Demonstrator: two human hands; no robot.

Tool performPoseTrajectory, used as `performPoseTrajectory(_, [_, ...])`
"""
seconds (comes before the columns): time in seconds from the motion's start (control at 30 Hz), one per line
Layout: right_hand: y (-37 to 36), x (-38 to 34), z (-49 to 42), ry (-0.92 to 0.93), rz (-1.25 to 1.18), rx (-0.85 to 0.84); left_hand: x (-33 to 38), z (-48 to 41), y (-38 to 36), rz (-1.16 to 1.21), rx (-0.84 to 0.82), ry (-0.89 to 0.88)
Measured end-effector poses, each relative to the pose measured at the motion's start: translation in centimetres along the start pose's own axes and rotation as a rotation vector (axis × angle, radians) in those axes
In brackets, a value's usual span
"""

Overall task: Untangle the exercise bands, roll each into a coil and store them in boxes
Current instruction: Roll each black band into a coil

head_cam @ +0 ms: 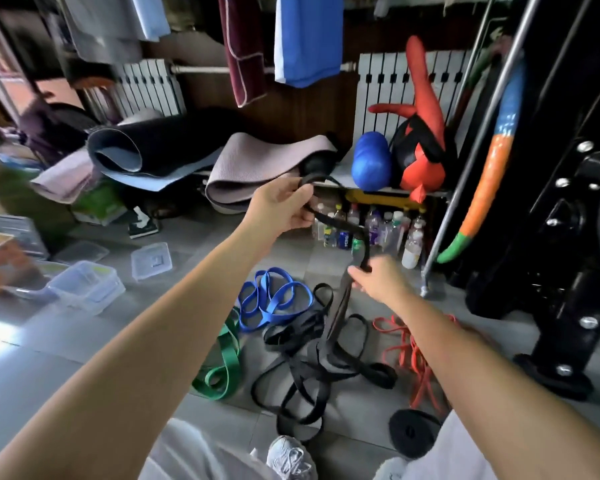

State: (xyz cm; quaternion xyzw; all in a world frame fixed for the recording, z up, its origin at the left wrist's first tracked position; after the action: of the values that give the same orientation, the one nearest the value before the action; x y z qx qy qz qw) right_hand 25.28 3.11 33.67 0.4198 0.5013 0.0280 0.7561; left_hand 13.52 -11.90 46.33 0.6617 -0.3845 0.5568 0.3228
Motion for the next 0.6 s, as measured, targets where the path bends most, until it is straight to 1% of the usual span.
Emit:
performPoseTrajectory(0.07, [2.2, -2.3, 0.2, 0.082, -0.105, 0.153, -0.8, 0.8, 0.4, -0.135, 0.027, 0.077])
performPoseTrajectory(0.1, [3.4, -3.7, 0.2, 0.131, -0.179, 0.204, -1.0, 1.1, 0.5, -0.198, 0.031, 0.104])
performPoseTrajectory(0.17, [5.8, -6.8, 0.3, 0.228, -0.295, 0.227, -1.4, 1.7, 0.4, -0.275, 0.035, 0.126])
performPoseTrajectory(0.27, [8.7, -10.9, 1.0, 0.397, -0.398, 0.258, -1.5, 2.3, -0.1, -0.236, 0.045, 0.118])
performPoseTrajectory(0.33, [9.5, -12.7, 1.8, 0.492, -0.391, 0.286, -1.3, 2.2, -0.7, -0.206, 0.033, 0.097])
performPoseTrajectory(0.47, [8.7, -14.2, 2.6, 0.523, -0.279, 0.236, -1.9, 2.1, -2.4, -0.231, 0.01, 0.102])
performPoseTrajectory(0.6, [9.2, -15.2, 3.3, 0.553, -0.426, 0.261, -3.3, 2.1, -3.3, -0.329, 0.05, 0.122])
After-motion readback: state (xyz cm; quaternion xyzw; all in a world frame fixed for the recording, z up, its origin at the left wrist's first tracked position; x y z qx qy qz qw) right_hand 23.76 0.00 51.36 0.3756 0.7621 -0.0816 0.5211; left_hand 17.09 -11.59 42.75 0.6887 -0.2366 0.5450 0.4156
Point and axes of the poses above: each hand's wrist, its own z-axis away from the middle knuckle, its own y-axis out of the back of the hand, x = y × z, the point moved 2 cm from there along -z, towards the middle knuckle, and after that the axes turned 12 degrees about -x, right-handed, at the moved point
